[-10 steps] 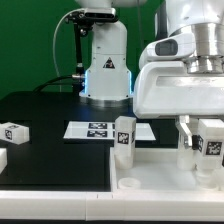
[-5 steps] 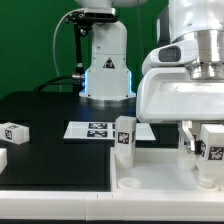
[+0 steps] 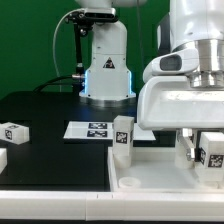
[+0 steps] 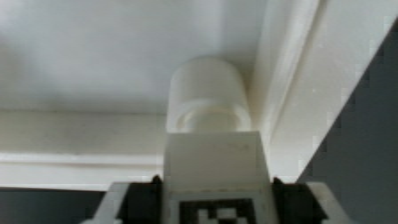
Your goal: Assemble square table
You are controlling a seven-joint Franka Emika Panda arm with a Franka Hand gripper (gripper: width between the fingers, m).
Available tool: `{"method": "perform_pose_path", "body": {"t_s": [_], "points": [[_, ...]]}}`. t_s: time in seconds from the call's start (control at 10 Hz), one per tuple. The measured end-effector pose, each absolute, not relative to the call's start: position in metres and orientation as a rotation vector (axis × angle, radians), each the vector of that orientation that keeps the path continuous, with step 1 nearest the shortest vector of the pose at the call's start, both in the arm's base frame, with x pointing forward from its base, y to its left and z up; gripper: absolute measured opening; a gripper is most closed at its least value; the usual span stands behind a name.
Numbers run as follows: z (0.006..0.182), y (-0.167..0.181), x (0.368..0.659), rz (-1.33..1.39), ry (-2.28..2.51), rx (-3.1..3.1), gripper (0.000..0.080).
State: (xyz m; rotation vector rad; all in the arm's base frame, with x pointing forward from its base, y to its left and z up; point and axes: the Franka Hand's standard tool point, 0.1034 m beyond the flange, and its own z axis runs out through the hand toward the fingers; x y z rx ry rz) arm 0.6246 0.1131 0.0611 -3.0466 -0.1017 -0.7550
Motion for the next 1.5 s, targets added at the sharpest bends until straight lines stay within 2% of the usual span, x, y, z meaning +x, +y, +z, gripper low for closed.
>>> {"method": "perform_pose_path", "body": {"t_s": [0.3, 0.4, 0.5, 0.6, 0.7, 0.8, 0.9, 1.1, 1.3, 1.5], "points": [[0.061, 0.113, 0.625, -0.756, -0.102, -3.047, 0.0284], [0.061, 0.113, 0.625, -0.756, -0.102, -3.047, 0.0485], [0.061, 0.113, 0.625, -0.756, -0.102, -3.047, 0.0594], [0.061, 0.113, 0.625, -0.755, -0.102, -3.047, 0.0594], [0.059, 0.115, 0.623, -0.697, -0.078, -3.051, 0.0638], [0.068, 0.121, 0.624, -0.573, -0.030, -3.052, 0.0646], [0.078, 0.120, 0.632, -0.574, -0.016, -3.049, 0.0646], [0.078, 0.115, 0.637, -0.325, -0.015, -3.071, 0.0649], [0.073, 0.107, 0.630, -0.146, -0.021, -3.085, 0.0649], [0.075, 0.100, 0.630, -0.059, 0.013, -3.076, 0.0649]]}}
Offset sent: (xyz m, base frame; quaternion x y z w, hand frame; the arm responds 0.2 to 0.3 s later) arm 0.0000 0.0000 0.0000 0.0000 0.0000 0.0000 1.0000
